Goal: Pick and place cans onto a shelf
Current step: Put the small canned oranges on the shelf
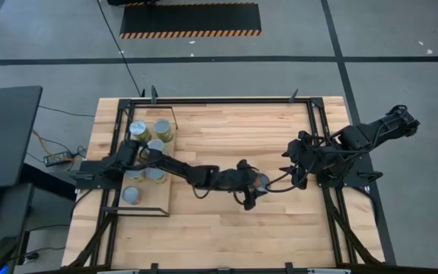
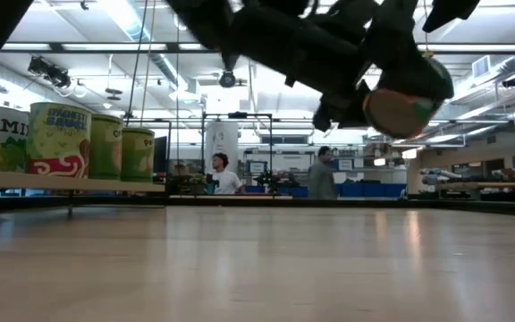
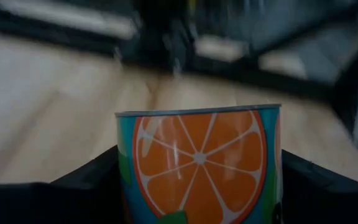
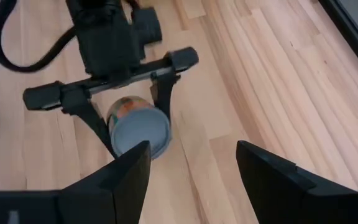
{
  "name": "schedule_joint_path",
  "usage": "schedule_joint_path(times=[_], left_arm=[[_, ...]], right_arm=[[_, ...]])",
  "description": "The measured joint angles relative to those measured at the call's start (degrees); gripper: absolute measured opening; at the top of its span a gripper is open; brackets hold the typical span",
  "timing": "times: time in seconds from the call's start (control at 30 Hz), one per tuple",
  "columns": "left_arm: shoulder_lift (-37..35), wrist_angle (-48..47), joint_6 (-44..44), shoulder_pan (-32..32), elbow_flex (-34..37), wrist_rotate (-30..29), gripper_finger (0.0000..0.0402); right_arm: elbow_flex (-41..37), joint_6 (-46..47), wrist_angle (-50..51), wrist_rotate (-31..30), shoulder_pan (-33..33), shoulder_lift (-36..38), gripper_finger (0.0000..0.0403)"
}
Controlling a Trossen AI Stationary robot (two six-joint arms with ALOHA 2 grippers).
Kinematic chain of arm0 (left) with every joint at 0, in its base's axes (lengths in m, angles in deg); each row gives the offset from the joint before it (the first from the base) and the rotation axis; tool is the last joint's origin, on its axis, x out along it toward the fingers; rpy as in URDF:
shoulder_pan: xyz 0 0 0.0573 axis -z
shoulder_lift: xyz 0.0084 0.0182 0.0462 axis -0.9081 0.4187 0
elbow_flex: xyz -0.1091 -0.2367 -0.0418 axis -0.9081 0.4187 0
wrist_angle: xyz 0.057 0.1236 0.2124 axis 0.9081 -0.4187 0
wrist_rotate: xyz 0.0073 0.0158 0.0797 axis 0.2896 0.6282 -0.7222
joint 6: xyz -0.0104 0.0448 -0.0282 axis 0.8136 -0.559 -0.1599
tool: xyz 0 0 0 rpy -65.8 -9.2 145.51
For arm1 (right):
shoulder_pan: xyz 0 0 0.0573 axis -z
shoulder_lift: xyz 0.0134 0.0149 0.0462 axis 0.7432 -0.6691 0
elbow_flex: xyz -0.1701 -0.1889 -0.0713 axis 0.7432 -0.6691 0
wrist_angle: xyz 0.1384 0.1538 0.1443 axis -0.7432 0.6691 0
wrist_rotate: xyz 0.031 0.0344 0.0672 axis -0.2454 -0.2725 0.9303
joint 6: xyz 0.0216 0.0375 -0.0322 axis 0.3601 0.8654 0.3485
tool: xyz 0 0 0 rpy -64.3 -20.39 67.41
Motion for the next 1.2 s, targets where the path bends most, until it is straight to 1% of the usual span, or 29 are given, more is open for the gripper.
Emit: schedule_joint_path(times=[0.07,0.1,0.17,0.33,0.43,0.57,0.77,0.87,1.0,1.2], left_arm=[[0.0,10.5,0.8,0.5,4.1,-4.7,0.0286],[0.3,14.3,1.0,0.6,5.7,-7.0,0.0286],[0.9,18.6,0.4,0.5,8.1,-10.4,0.0286],[1.0,18.2,-1.0,-0.1,9.9,-11.9,0.0289],[1.0,18.8,-1.6,0.0,10.0,-14.0,0.029],[3.1,21.5,-2.9,0.9,9.9,-21.2,0.0287],[8.5,28.1,-4.3,1.0,9.9,-28.4,0.029],[10.5,29.3,-4.5,0.3,10.0,-29.4,0.029],[11.3,28.2,-4.3,-0.6,9.9,-29.0,0.0292],[11.3,23.5,-3.5,-2.8,9.9,-23.6,0.031]], right_arm=[[0.0,-0.3,-0.1,0.0,0.0,-0.1,0.0245],[0.0,-0.4,-0.1,0.0,0.0,-0.1,0.0245],[0.0,-0.4,-0.3,0.0,0.0,-0.1,0.0245],[0.0,-0.5,-0.8,-0.3,0.4,-0.1,0.0245],[0.0,-0.5,-1.5,-1.2,1.0,-0.1,0.0245],[0.0,-0.3,-2.1,-1.3,1.7,-0.1,0.0245],[0.0,0.0,-2.0,-1.4,2.2,-0.1,0.0245],[0.0,0.0,-2.0,-1.4,2.2,-0.1,0.0245],[0.0,0.0,-2.0,-1.4,2.2,-0.1,0.0245],[0.0,0.1,-2.0,-1.3,2.2,-0.1,0.0245]])
